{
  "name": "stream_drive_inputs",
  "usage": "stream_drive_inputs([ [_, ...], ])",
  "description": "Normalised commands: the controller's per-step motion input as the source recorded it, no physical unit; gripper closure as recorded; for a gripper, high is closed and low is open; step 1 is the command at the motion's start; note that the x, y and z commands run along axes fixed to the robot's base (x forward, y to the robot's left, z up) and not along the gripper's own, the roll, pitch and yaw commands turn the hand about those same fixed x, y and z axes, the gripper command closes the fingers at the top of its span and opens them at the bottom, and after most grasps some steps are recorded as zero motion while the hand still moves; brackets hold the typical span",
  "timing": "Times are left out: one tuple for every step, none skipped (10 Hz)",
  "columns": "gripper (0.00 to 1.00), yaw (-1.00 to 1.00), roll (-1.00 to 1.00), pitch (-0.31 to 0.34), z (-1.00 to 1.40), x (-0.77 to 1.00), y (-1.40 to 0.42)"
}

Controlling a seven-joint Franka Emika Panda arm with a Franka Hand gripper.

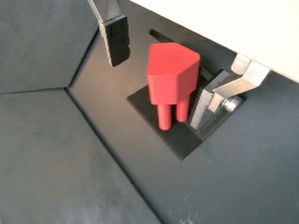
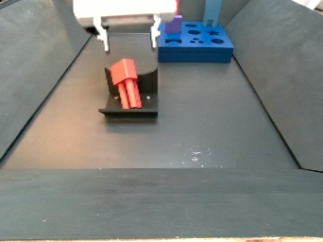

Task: Pick up the 3 prong object. Move up. Place the 3 prong object on the fixture. Regrasp the 3 prong object. Move to above the board. Insert the 3 prong object.
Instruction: Regrasp the 3 prong object, then move to above the board.

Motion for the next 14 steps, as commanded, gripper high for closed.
stream_drive_inputs([
  [0.00, -0.09, 0.06, -0.102, -1.00, 0.08, 0.04],
  [0.00, -0.09, 0.06, -0.056, -0.89, 0.07, 0.03],
  [0.00, -0.09, 0.06, -0.038, -0.79, 0.07, 0.02],
  [0.00, -0.07, 0.06, -0.002, -0.59, 0.07, 0.01],
  [0.00, -0.06, 0.06, 0.019, -0.44, 0.07, 0.01],
  [0.00, -0.02, 0.06, 0.039, -0.26, 0.07, 0.00],
  [0.00, -0.02, 0.06, 0.056, -0.22, 0.04, 0.00],
  [0.00, 0.00, 0.06, 0.054, -0.20, 0.02, 0.00],
  [0.00, 0.01, 0.06, 0.054, -0.20, 0.02, 0.00],
  [0.00, 0.01, 0.06, 0.054, -0.20, 0.02, 0.00],
  [0.00, 0.02, 0.06, 0.054, -0.20, 0.02, 0.00],
  [1.00, 0.00, 0.00, 0.000, 0.00, 0.00, 0.00],
  [1.00, -0.21, -0.25, 0.128, 1.00, 0.29, -0.03],
  [1.00, -0.20, -0.25, 0.148, 1.00, 0.28, -0.03],
])
